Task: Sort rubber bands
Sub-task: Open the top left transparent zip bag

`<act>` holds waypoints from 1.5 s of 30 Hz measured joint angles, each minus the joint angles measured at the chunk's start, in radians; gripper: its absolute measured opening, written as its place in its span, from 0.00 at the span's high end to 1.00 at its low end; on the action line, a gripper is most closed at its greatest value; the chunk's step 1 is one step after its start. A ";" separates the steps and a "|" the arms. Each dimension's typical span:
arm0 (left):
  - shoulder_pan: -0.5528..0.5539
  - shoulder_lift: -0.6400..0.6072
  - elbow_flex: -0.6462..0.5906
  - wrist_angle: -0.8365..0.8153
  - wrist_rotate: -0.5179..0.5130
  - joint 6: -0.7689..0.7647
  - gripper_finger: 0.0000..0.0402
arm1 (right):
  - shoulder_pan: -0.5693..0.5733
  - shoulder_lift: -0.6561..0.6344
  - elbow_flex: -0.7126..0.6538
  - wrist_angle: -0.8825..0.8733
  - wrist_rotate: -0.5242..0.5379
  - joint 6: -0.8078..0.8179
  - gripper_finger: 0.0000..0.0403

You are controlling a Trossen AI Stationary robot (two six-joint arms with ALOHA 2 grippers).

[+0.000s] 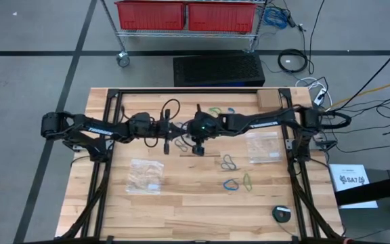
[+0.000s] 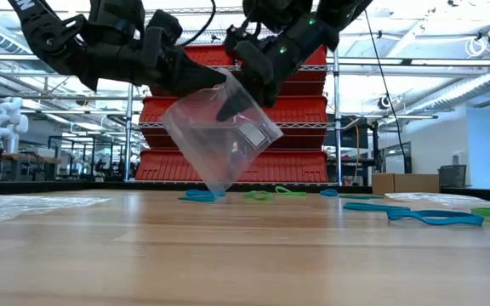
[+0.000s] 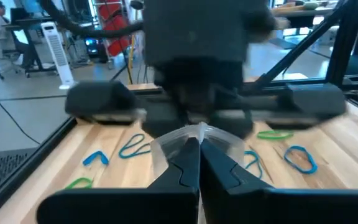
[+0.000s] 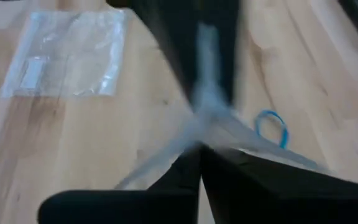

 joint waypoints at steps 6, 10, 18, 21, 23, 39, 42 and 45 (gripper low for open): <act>-0.014 0.000 0.000 -0.003 -0.040 0.000 1.00 | 0.009 0.027 0.000 0.041 -0.002 -0.022 1.00; -0.015 -0.001 0.000 -0.023 -0.040 0.000 1.00 | 0.009 0.027 0.000 0.035 0.005 -0.038 1.00; -0.015 -0.068 -0.008 -0.148 -0.071 0.028 1.00 | -0.011 -0.030 -0.197 0.299 0.002 -0.007 1.00; -0.015 -0.089 -0.019 -0.153 -0.067 0.019 1.00 | -0.012 -0.063 -0.320 0.484 -0.001 0.032 1.00; -0.020 -0.082 -0.019 -0.155 -0.054 0.001 1.00 | -0.004 -0.064 -0.374 0.618 -0.004 0.050 1.00; -0.041 -0.041 -0.001 -0.124 -0.073 0.002 1.00 | 0.012 -0.010 -0.298 0.645 0.001 0.151 0.65; -0.041 -0.041 -0.001 -0.113 -0.073 0.002 1.00 | 0.012 -0.011 -0.298 0.623 0.002 0.167 0.50; -0.041 -0.041 -0.001 -0.106 -0.072 0.002 1.00 | 0.012 -0.011 -0.298 0.610 0.003 0.177 0.42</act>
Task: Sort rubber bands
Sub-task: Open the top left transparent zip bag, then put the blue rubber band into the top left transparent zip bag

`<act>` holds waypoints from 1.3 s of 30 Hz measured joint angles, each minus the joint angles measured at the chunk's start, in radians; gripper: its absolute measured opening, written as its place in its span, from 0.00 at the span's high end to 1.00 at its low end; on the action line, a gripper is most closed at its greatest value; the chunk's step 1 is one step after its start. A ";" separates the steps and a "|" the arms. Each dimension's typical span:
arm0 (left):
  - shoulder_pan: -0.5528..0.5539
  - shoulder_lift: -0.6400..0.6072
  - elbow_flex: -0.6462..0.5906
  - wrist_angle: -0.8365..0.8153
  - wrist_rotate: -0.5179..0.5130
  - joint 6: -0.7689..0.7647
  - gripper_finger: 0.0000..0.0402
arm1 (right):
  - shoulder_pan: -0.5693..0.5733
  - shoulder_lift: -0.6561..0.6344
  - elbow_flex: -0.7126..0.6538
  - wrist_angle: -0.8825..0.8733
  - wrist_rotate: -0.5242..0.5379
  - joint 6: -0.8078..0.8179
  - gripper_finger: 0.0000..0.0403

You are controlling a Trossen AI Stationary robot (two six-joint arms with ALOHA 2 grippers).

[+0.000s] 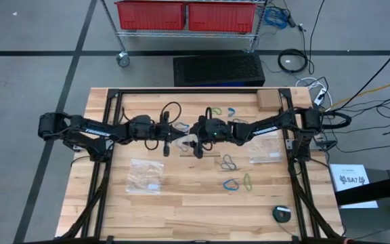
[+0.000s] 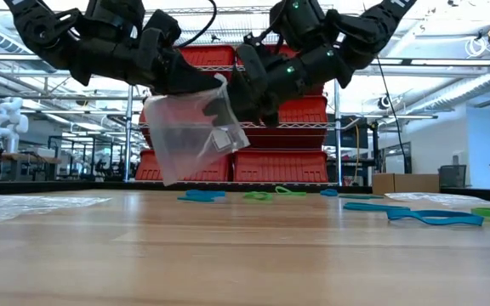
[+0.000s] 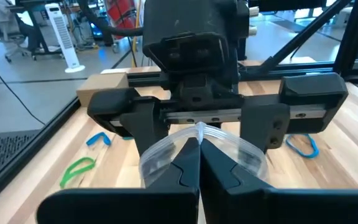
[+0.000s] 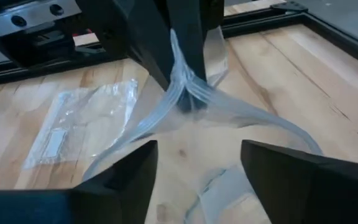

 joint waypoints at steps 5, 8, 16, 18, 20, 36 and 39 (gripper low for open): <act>0.002 -0.021 0.000 -0.027 0.004 0.028 1.00 | 0.000 -0.006 0.000 -0.002 0.000 -0.015 0.42; 0.016 -0.051 -0.009 -0.052 0.006 0.048 1.00 | -0.001 -0.014 0.000 -0.008 0.000 -0.028 0.43; 0.078 -0.133 -0.069 -0.090 0.011 0.052 1.00 | -0.008 -0.053 0.000 -0.004 0.001 -0.088 0.42; 0.090 -0.139 -0.077 -0.095 0.011 0.052 1.00 | -0.013 -0.055 0.003 0.000 0.001 -0.098 0.42; 0.102 -0.139 -0.088 -0.100 0.011 0.052 1.00 | -0.019 -0.061 0.003 0.003 0.000 -0.110 0.42; 0.197 -0.182 -0.105 -0.141 0.011 0.085 1.00 | -0.074 -0.246 0.004 -0.170 -0.004 -0.214 0.42; 0.217 -0.246 -0.105 -0.171 0.011 0.101 1.00 | -0.051 -0.238 0.004 -0.247 -0.028 -0.210 0.42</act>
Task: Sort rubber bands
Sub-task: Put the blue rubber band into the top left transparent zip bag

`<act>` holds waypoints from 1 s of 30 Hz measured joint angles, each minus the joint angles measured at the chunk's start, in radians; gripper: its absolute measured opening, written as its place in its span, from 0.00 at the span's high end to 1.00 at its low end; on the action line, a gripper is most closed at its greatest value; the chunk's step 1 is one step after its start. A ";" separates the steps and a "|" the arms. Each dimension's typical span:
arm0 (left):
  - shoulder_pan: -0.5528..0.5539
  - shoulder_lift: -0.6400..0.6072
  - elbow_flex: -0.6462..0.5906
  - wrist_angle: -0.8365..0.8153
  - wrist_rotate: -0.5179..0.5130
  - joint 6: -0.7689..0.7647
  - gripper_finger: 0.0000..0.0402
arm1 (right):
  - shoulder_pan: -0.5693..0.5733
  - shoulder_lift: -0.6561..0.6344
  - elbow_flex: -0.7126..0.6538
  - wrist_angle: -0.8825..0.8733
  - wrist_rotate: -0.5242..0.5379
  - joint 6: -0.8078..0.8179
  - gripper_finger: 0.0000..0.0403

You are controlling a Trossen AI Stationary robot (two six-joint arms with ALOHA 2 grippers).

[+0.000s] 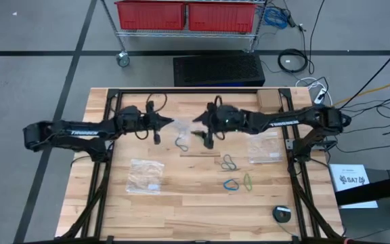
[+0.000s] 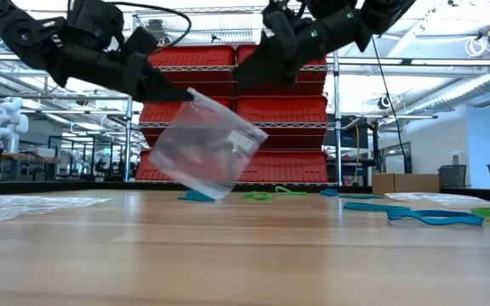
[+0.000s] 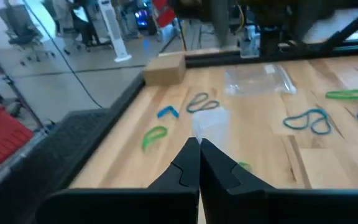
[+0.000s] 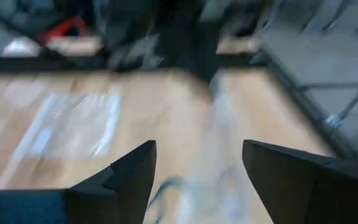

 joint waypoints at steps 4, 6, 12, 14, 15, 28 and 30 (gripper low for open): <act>0.038 -0.112 0.000 -0.055 -0.001 0.003 1.00 | 0.056 0.083 0.000 -0.011 -0.032 0.032 0.42; 0.058 -0.162 0.000 -0.088 -0.001 0.003 1.00 | 0.077 0.136 0.000 0.024 -0.031 0.050 0.41; 0.104 -0.273 0.000 -0.185 -0.008 0.002 1.00 | 0.069 0.299 0.044 0.101 -0.021 0.078 0.35; 0.117 -0.295 0.000 -0.209 -0.010 0.002 1.00 | 0.057 0.357 0.100 0.077 -0.021 0.063 0.33; 0.122 -0.304 0.000 -0.218 -0.012 0.002 1.00 | 0.053 0.388 0.135 0.060 -0.020 0.047 0.33; 0.139 -0.318 0.000 -0.280 -0.026 0.023 1.00 | -0.037 0.648 0.611 -0.468 -0.017 -0.312 0.41; 0.139 -0.318 0.000 -0.279 -0.027 0.023 1.00 | -0.055 0.660 0.645 -0.516 -0.019 -0.335 0.47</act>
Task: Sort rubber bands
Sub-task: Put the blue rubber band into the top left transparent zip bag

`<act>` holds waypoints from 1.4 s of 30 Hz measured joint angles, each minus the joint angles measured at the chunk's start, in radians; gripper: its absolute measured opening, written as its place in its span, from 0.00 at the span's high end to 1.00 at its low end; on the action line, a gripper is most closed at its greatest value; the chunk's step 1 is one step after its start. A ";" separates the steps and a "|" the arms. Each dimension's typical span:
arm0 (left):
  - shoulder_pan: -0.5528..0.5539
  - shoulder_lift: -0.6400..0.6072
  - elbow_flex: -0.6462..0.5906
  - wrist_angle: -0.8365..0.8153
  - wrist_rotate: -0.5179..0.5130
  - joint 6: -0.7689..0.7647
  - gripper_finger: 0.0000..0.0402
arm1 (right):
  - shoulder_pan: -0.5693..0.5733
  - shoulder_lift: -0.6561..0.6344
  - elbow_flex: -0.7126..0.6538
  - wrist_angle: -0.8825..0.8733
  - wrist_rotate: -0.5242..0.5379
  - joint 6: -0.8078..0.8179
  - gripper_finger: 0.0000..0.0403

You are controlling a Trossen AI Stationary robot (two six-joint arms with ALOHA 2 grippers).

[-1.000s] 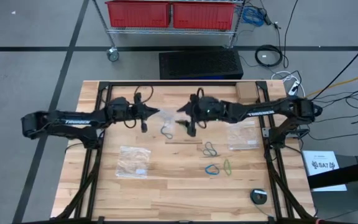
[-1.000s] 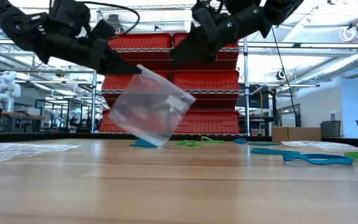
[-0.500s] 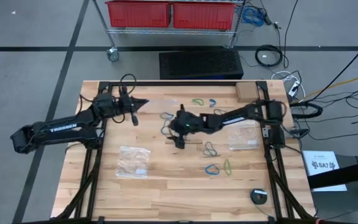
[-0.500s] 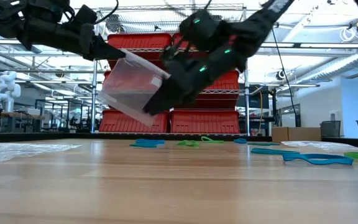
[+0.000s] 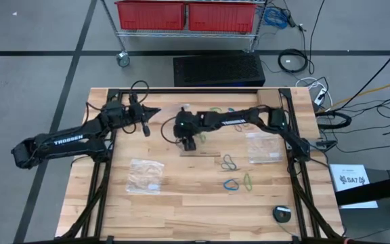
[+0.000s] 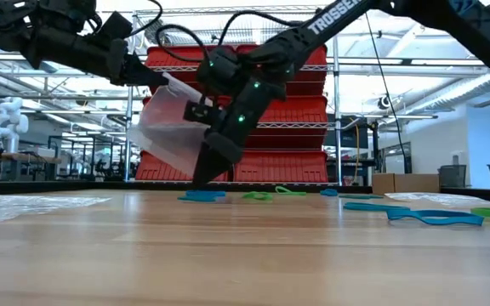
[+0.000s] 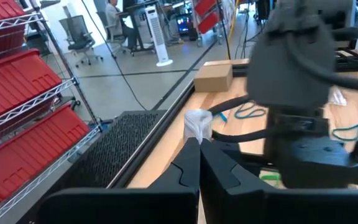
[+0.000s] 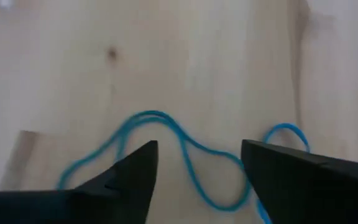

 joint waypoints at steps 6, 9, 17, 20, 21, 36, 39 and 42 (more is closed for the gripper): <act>0.000 0.000 0.000 0.000 -0.001 0.000 1.00 | -0.027 0.026 0.023 -0.093 -0.038 -0.048 0.63; 0.000 0.000 0.000 0.000 -0.001 0.000 1.00 | -0.025 0.028 0.024 -0.099 -0.030 -0.054 0.66; 0.000 0.000 0.000 -0.006 -0.004 0.000 1.00 | -0.021 0.029 0.024 -0.138 -0.038 -0.053 0.86; 0.000 0.000 0.000 -0.006 -0.004 0.000 1.00 | -0.012 0.029 0.025 -0.158 -0.034 -0.054 0.98; 0.000 0.000 0.000 -0.006 -0.004 0.000 1.00 | -0.010 0.028 0.026 -0.162 -0.034 -0.052 0.98; 0.000 0.000 0.000 -0.016 -0.008 0.001 1.00 | 0.047 0.028 0.094 -0.342 -0.191 0.151 1.00; 0.000 0.000 0.000 -0.016 -0.008 0.001 1.00 | 0.064 0.028 0.096 -0.327 -0.200 0.171 0.98; 0.000 0.000 0.001 -0.018 -0.008 0.000 1.00 | 0.078 0.028 0.096 -0.323 -0.190 0.172 0.91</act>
